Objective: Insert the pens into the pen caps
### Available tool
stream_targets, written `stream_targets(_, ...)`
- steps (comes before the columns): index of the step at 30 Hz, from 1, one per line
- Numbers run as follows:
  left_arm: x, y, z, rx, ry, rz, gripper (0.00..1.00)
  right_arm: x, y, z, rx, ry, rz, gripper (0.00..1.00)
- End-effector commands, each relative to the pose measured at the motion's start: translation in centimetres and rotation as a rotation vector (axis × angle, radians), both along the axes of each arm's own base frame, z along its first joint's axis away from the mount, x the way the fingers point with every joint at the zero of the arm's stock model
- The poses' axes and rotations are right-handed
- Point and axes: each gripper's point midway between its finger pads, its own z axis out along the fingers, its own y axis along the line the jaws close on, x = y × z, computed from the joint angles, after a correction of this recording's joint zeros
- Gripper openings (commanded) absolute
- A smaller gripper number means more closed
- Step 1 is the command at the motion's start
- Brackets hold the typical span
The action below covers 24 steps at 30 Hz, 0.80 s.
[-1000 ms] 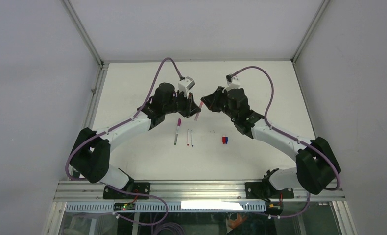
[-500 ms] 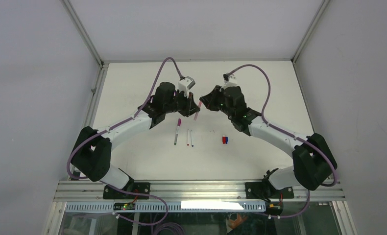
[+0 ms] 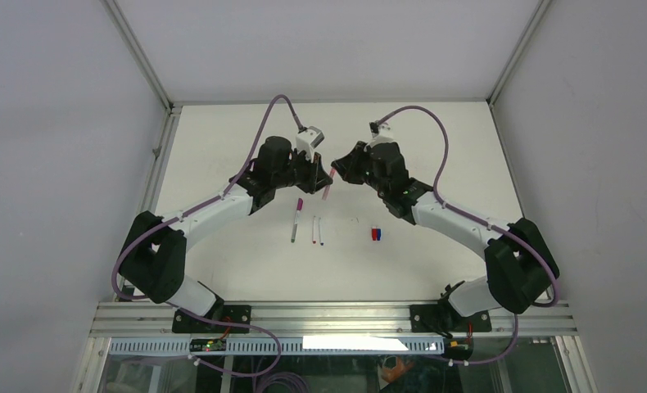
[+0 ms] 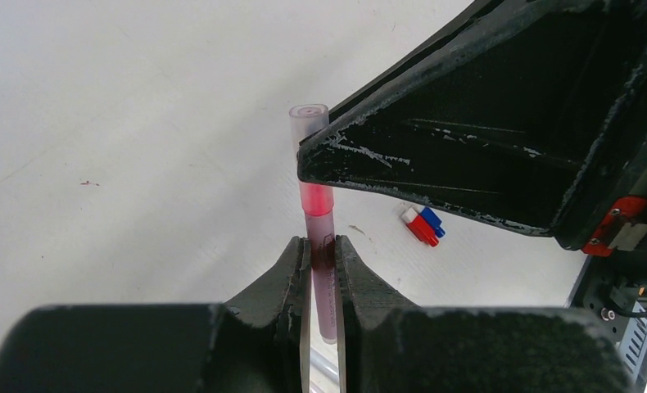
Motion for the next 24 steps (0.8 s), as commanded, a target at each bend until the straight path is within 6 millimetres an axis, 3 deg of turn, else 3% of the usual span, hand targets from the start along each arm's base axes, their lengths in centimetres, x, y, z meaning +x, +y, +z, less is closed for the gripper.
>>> stream_targets(1,4.5,-0.7,19.2,-0.339,-0.563,0.072,0.0,-9.4,1.4,-9.5,-0.184,0.35,0.27,0.0)
stream_targets(15,4.9,-0.4,20.0,-0.355,-0.583,0.095,0.0,-9.9,1.5,-10.0,-0.197,0.368,0.288,0.0)
stream_targets(24,5.1,-0.9,18.0,-0.317,-0.535,0.069,0.0,-8.8,1.1,-9.3,-0.217,0.329,0.254,0.0)
